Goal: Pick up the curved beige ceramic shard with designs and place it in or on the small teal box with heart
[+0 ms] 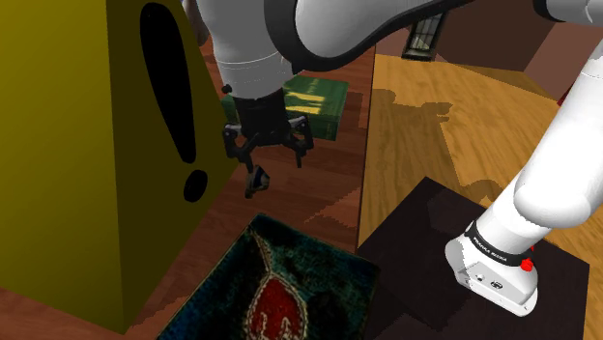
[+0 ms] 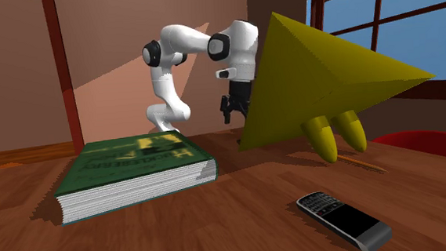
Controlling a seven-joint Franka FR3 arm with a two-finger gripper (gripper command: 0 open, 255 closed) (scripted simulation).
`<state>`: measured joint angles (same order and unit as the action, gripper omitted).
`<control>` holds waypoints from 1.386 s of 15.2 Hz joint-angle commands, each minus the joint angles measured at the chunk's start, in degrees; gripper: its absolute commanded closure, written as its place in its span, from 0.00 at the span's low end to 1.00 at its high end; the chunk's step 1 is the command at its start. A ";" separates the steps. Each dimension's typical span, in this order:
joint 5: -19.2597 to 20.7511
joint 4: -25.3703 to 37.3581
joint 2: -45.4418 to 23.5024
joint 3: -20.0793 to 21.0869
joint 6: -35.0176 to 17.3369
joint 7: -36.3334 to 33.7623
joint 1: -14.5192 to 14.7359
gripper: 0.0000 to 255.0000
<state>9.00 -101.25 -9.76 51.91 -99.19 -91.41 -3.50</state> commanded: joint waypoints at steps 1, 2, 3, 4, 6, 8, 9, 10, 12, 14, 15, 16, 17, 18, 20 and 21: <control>-0.44 -1.16 -1.41 -0.14 -4.97 0.29 -0.22 0.00; -0.44 -1.16 -1.42 -0.12 -4.97 0.29 -0.24 0.00; -0.43 -1.16 -1.42 -0.11 -4.97 0.29 -0.25 0.00; -0.43 -1.16 -1.43 -0.08 -4.97 0.28 -0.28 0.00; -0.40 -1.22 -1.48 -0.05 -5.05 0.14 -0.19 1.00; -0.51 -1.20 -1.36 0.06 -4.94 0.00 -0.11 1.00; -0.80 -1.42 -0.95 0.08 -4.93 0.25 -0.32 1.00; -0.90 -1.35 -0.84 0.15 -4.78 0.18 -0.27 1.00; -1.04 -1.54 -0.67 0.25 -4.85 0.04 -0.21 1.00; -0.42 -1.16 -1.43 -0.08 -4.97 0.28 -0.28 1.00; -0.60 -0.55 -1.24 -0.03 -4.25 0.40 -0.31 1.00; -0.76 0.07 -1.07 0.02 -3.53 0.51 -0.34 1.00; -0.88 -0.71 -0.87 0.04 -4.16 0.53 -0.44 1.00; -0.88 -0.71 -0.87 0.04 -4.16 0.53 -0.44 0.00; -0.78 1.70 -2.97 -1.83 -5.62 -8.03 -0.12 0.00; -0.87 2.12 -3.27 -2.33 -6.00 -9.82 -0.04 0.00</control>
<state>7.77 -100.47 -12.01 50.32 -104.20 -97.97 -3.90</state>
